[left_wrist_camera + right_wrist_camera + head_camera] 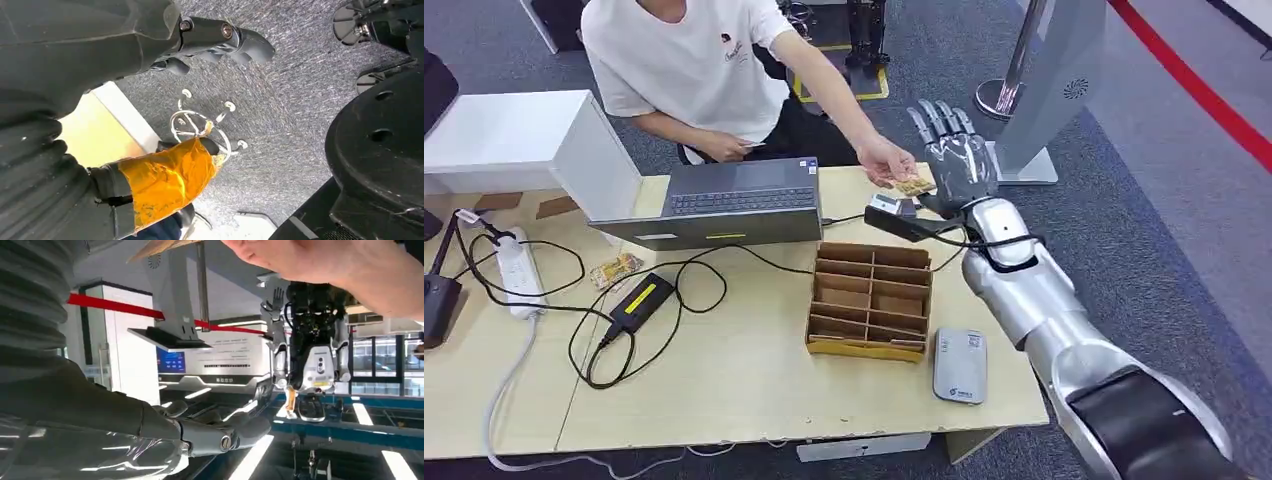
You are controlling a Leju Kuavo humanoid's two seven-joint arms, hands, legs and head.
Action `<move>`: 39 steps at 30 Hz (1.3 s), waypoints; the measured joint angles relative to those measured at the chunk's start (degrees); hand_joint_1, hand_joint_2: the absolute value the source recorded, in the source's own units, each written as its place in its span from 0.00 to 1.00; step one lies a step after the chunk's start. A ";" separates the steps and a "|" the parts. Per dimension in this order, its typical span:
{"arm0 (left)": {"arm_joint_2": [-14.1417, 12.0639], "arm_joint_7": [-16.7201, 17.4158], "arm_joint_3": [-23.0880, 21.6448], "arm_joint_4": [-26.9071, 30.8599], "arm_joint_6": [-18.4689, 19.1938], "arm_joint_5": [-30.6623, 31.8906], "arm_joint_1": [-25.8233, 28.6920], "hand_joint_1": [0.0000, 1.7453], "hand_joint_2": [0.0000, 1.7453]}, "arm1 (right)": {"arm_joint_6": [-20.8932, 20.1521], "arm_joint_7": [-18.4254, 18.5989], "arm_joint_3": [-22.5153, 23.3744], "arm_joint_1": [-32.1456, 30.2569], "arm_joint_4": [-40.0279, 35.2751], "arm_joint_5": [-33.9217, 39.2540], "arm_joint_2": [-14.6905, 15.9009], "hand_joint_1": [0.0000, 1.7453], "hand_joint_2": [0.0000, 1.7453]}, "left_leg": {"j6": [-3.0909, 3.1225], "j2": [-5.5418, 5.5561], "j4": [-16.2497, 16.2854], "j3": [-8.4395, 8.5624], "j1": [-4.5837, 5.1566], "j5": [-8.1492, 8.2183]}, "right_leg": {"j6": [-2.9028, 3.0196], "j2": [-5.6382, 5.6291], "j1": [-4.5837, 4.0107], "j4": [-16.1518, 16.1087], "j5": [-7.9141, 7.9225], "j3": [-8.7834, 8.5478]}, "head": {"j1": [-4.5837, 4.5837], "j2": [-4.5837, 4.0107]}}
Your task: Pass the card to the sensor for recognition and then transmit it.
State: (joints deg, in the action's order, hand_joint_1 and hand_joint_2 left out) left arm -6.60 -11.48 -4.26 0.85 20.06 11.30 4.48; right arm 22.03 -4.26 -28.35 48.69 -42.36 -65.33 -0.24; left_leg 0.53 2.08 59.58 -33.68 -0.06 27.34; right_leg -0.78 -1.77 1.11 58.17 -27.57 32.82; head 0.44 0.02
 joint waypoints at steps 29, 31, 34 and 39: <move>0.22 0.02 0.00 0.00 -0.13 -0.31 0.01 0.00 1.00 | 0.04 -1.60 -2.86 -2.87 -3.17 4.15 -0.13 1.00 1.00 | -0.01 -0.01 0.01 -0.10 0.01 0.00 | 0.02 -0.01 -0.03 0.00 0.01 0.14 | 0.00 -0.02; 0.28 0.02 0.00 0.00 -0.28 -0.31 -0.01 0.00 1.00 | 0.07 -1.60 -2.91 -2.87 -3.36 4.13 -0.13 1.00 1.00 | -0.01 -0.02 0.01 -0.10 0.01 0.00 | 0.02 -0.01 -0.04 0.00 0.01 0.14 | 0.00 -0.02; 0.48 0.35 0.00 0.00 -0.44 -0.24 -0.05 0.00 1.00 | 0.09 -1.75 -3.08 -2.89 -3.69 4.13 -0.13 1.00 1.00 | -0.01 -0.08 0.01 -0.09 0.01 0.00 | 0.02 -0.05 -0.04 0.00 0.01 0.15 | -0.02 -0.02; 0.74 0.46 0.00 0.00 -0.55 -0.24 -0.07 0.00 1.00 | 0.09 -1.75 -3.41 -2.92 -4.13 4.39 -0.13 1.00 1.00 | -0.03 -0.05 0.01 -0.09 0.01 -0.02 | 0.03 -0.03 -0.04 0.01 0.02 0.15 | 0.00 -0.02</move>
State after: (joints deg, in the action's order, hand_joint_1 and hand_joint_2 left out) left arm -5.86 -11.02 -4.26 0.85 19.52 11.06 4.41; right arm 22.12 -6.01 -31.76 45.77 -46.49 -60.94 -0.37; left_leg 0.51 2.03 59.59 -33.77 -0.06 27.32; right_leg -0.75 -1.80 1.07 58.18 -27.55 32.97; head 0.44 0.00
